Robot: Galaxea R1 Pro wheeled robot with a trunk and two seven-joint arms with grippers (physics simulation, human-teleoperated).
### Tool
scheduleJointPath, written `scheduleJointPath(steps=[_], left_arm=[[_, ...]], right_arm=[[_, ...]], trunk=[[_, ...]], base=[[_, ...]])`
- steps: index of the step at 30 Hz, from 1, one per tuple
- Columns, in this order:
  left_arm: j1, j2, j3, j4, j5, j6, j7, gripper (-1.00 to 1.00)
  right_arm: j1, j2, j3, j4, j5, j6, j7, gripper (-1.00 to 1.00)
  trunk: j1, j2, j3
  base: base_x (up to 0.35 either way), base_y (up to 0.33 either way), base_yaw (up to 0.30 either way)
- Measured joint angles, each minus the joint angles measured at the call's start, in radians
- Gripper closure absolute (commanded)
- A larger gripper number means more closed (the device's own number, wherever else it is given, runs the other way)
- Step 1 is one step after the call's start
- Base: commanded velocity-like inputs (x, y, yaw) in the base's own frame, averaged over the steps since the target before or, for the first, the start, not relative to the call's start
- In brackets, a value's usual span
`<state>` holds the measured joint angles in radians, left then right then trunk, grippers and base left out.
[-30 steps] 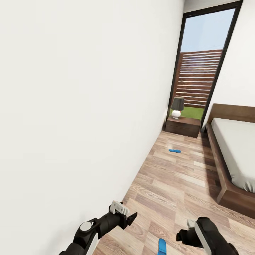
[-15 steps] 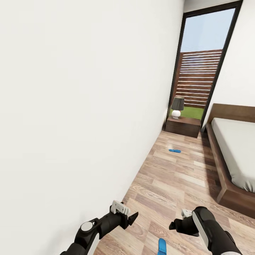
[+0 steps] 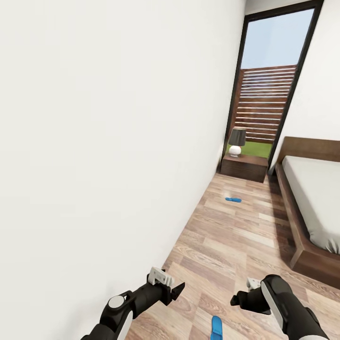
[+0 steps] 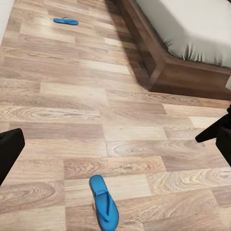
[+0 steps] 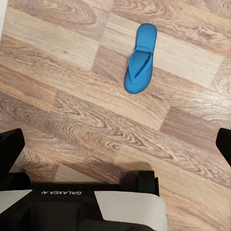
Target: In the bedroom, move the book from the bed onto either nightstand, and place the two sandals side by side next to the bed.
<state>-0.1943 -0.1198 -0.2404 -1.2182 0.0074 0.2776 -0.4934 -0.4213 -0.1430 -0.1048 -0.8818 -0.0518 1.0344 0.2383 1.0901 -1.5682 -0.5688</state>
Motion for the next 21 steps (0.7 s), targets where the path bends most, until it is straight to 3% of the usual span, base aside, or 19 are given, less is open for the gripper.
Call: scheduleJointPath(steps=[3,7,16,21], left_arm=[[0.0,0.0,0.0,0.0,0.0,0.0,0.0,-1.0],[0.0,-0.001,0.0,0.0,0.0,0.0,0.0,-1.0],[0.0,-0.001,0.0,0.0,-0.001,0.0,0.0,-1.0],[0.0,-0.001,0.0,0.0,-0.001,0.0,0.0,-1.0]], right_arm=[[0.0,-0.008,-0.001,-0.004,0.001,-0.001,0.0,-1.0],[0.0,-0.017,-0.006,-0.084,0.0,-0.002,-0.001,-1.0],[0.0,-0.021,-0.012,-0.149,0.0,-0.025,-0.001,-1.0],[0.0,-0.021,-0.012,-0.156,0.001,-0.124,-0.002,-1.0]], trunk=[[0.011,-0.021,-0.009],[0.027,-0.049,-0.022],[0.061,-0.112,-0.05],[0.081,-0.147,-0.066]], base=[[0.0,0.0,0.0],[0.0,0.0,0.0],[0.0,0.0,0.0],[0.0,0.0,0.0]])
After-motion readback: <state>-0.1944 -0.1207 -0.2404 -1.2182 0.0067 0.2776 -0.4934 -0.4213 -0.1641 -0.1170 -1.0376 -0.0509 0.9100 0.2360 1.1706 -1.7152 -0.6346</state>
